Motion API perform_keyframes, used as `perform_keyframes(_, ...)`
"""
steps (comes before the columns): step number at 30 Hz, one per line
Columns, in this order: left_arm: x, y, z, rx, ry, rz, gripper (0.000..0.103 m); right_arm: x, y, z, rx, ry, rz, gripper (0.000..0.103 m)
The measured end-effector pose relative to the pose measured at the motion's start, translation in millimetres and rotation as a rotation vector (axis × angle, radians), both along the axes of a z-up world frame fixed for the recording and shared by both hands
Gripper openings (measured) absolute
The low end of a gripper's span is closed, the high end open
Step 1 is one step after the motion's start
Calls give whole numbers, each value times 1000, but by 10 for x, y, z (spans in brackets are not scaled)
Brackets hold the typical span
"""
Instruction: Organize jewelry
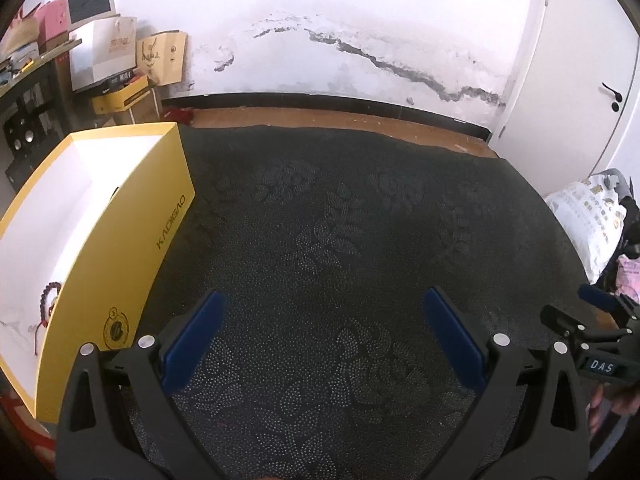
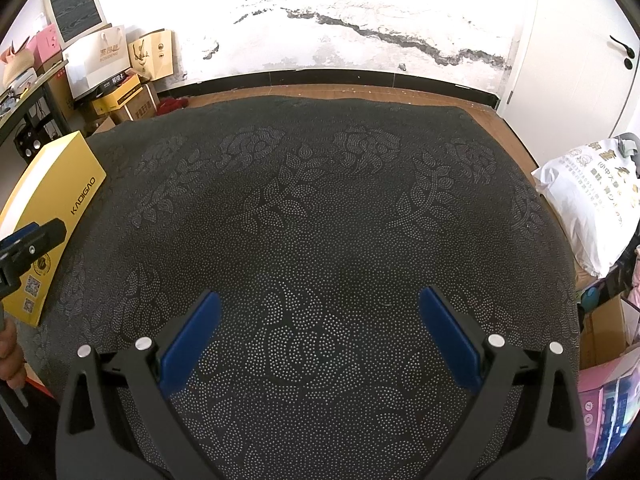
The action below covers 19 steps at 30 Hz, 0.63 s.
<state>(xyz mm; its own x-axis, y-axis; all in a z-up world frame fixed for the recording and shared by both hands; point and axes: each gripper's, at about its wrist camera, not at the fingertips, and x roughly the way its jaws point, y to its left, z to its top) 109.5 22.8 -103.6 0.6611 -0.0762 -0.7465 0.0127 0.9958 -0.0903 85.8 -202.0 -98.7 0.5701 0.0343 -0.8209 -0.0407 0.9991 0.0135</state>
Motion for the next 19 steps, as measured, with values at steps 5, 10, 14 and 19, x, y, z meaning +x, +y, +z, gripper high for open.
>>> perform_keyframes(5, -4, 1, 8, 1, -6, -2, 98, 2, 1, -2, 1, 0, 0, 96)
perform_keyframes(10, -9, -16, 13, 22, -16, -10, 98, -1, 4, -2, 2, -2, -1, 96)
perform_keyframes(14, -14, -39, 23, 45, -23, -9, 98, -1, 6, -3, 2, -1, -1, 96)
perform_keyframes(19, 24, -32, -4, 25, 9, -33, 98, 5, -12, -4, 2, -1, 0, 96)
